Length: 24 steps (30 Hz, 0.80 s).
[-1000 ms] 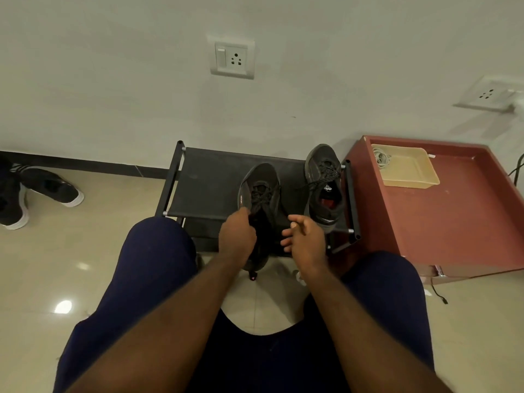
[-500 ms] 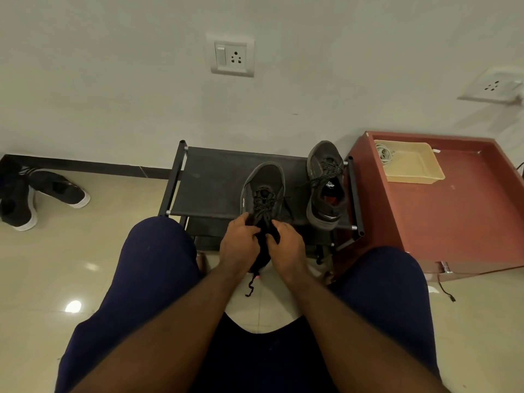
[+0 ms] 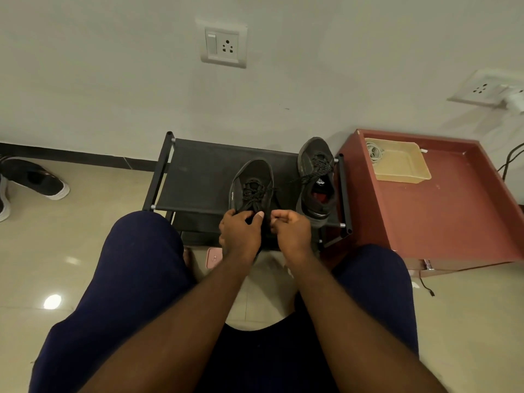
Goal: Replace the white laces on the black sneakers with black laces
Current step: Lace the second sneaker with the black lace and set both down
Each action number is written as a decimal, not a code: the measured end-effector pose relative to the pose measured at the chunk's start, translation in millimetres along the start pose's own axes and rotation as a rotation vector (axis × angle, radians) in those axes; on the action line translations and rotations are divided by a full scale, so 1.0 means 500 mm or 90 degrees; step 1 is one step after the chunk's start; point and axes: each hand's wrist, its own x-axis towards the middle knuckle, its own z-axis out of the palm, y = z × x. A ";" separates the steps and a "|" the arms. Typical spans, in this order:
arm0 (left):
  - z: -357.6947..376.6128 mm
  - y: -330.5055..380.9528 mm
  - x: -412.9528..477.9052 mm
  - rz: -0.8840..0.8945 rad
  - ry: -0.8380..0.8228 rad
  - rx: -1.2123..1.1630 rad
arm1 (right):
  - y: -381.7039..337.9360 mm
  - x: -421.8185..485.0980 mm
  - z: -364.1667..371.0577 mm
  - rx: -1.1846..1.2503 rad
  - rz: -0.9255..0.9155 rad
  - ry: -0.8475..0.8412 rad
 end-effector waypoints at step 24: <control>-0.016 -0.023 0.016 0.144 -0.102 0.118 | -0.046 0.045 0.065 0.031 0.026 0.008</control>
